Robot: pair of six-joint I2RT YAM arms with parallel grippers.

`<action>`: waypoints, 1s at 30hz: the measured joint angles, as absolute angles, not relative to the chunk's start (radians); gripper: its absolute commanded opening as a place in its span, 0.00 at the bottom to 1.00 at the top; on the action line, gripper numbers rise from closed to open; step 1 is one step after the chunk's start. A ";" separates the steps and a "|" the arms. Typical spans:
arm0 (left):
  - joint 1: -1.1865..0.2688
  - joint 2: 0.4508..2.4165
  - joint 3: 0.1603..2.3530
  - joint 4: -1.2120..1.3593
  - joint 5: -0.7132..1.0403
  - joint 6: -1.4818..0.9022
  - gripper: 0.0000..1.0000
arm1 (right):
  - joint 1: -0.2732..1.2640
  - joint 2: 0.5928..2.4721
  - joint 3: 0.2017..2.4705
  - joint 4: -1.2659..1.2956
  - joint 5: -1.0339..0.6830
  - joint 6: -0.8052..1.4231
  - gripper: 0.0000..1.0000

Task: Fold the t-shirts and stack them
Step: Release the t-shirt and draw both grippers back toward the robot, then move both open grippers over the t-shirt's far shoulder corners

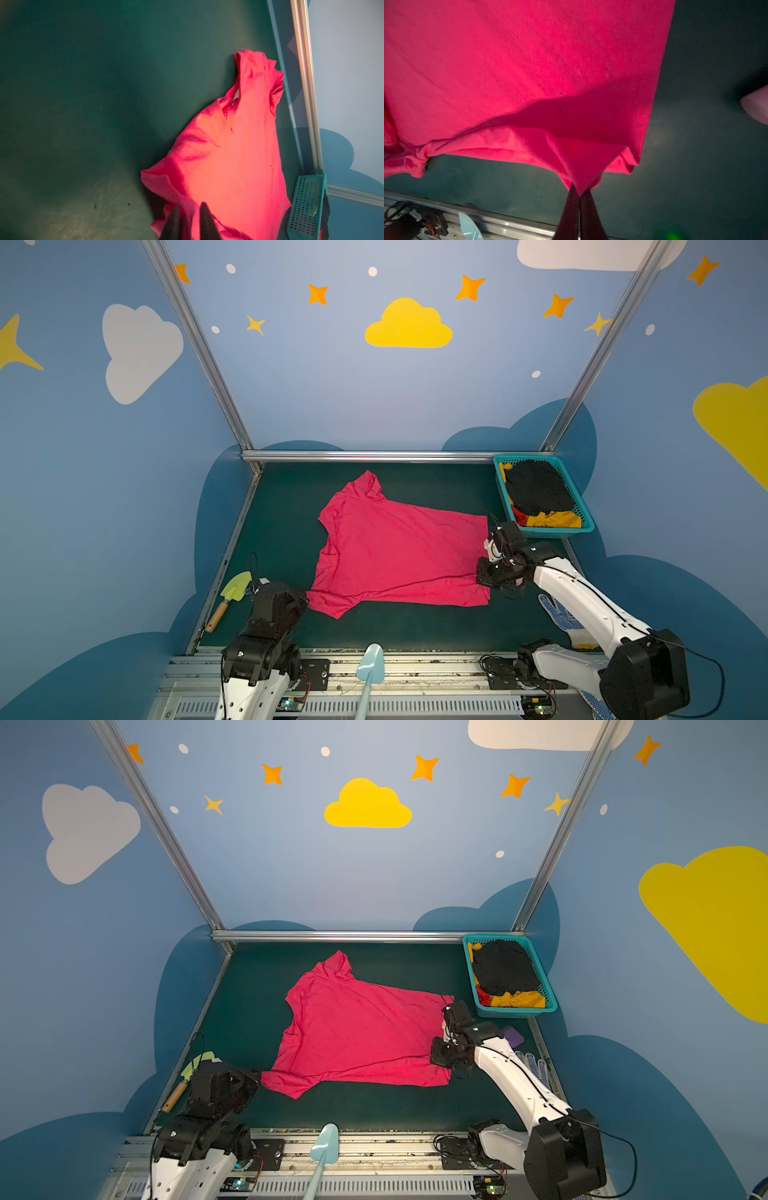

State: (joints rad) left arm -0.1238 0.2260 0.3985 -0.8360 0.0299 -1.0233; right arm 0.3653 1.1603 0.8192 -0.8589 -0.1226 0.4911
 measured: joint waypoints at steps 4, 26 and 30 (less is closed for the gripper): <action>-0.126 0.214 0.411 -0.879 0.036 -1.047 0.64 | 0.383 1.124 0.822 -0.928 -0.078 0.519 0.32; -0.134 1.193 0.982 -0.572 0.127 -0.800 0.32 | 0.345 1.490 1.215 -0.838 -0.014 0.412 0.11; -0.138 1.450 1.113 -0.521 0.180 -0.740 0.26 | 0.310 1.675 1.326 -0.797 -0.039 0.377 0.10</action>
